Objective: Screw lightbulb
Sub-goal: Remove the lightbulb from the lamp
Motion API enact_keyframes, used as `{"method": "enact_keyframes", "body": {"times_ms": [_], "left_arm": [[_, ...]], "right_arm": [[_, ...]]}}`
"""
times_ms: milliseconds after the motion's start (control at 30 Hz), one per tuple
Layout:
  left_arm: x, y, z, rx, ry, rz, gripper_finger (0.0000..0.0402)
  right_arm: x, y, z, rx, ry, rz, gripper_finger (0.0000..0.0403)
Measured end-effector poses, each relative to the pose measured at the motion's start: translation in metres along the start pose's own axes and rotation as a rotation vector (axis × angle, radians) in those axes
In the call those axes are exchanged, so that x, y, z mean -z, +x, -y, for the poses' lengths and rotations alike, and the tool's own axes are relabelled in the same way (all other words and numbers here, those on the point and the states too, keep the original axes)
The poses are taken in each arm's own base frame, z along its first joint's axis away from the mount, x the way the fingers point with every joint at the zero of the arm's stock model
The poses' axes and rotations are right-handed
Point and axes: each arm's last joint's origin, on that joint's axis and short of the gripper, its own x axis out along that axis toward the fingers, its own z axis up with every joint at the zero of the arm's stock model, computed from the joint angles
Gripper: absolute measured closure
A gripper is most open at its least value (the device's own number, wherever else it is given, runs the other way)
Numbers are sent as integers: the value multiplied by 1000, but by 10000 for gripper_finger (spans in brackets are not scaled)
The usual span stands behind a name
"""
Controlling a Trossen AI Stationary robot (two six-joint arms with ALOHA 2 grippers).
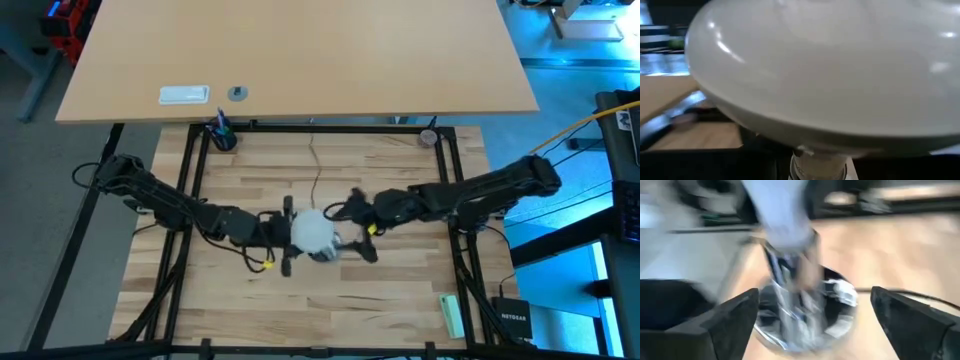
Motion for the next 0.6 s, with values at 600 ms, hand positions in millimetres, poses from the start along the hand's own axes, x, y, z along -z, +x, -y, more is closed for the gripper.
{"method": "enact_keyframes", "body": {"times_ms": [600], "left_arm": [[9, -1, -26, -588, -204, 3, 259]], "right_arm": [[33, 55, 7, 519, -7, 328, 109]]}}
